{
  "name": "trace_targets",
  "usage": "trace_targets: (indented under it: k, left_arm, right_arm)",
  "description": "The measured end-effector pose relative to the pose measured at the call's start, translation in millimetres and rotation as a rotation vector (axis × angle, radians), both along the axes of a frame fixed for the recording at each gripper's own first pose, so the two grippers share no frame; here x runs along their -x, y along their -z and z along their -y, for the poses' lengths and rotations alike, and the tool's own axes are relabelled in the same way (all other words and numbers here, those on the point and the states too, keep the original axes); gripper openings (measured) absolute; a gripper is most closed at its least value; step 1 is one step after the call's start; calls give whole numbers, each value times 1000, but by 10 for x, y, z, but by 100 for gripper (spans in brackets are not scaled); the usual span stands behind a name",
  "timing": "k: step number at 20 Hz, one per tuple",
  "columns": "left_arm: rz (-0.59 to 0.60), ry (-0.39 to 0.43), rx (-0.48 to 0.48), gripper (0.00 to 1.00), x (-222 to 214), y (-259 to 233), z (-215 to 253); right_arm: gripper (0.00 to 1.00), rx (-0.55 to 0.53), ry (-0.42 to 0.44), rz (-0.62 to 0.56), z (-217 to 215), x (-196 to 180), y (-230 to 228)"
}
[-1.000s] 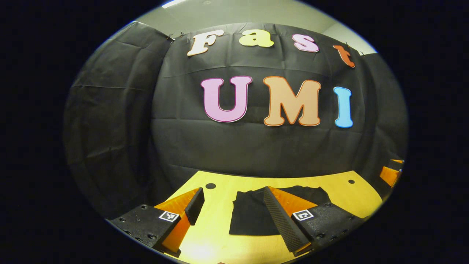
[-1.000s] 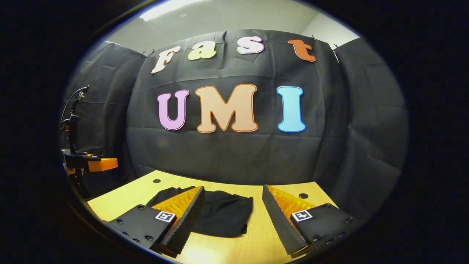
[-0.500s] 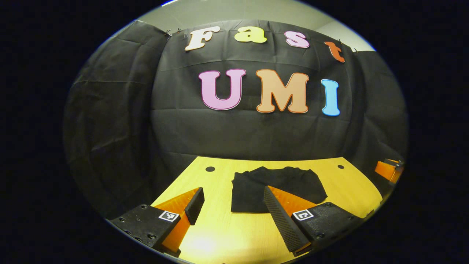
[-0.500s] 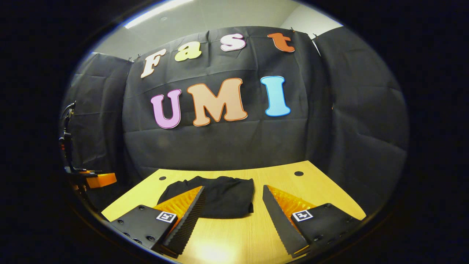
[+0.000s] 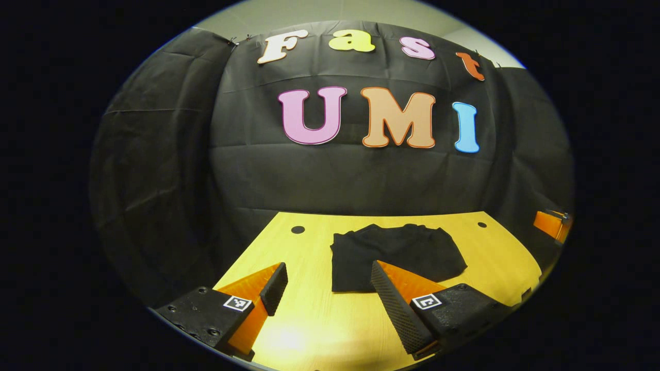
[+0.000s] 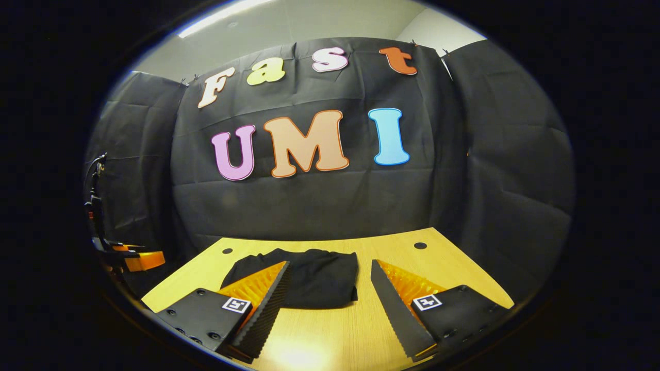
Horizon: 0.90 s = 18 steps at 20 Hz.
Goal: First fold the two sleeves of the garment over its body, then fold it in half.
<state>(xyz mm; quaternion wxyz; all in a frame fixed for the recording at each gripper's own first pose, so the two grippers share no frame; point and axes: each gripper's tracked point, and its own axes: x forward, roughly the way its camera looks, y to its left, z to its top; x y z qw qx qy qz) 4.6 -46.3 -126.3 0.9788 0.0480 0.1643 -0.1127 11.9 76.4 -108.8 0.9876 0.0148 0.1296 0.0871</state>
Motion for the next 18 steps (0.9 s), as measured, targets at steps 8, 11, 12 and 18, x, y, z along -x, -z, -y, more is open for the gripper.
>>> trace_targets:
  k: [8, 11, 12, 18]
  left_arm:
    - [8, 68, 11, 96, -200, -32, 286]
    - [1, 63, 18, 99, -196, -6, 273]
    - [-2, 60, 25, 96, -189, -3, 261]
    - [-5, 39, 36, 96, -152, 11, 160]
  right_arm:
    - [95, -5, 43, 8, 113, -118, -62]
    - [95, -21, 48, -2, 124, -119, -38]
    - [98, -21, 50, -3, 125, -120, -37]
    - [98, -9, 44, -9, 101, -58, -12]
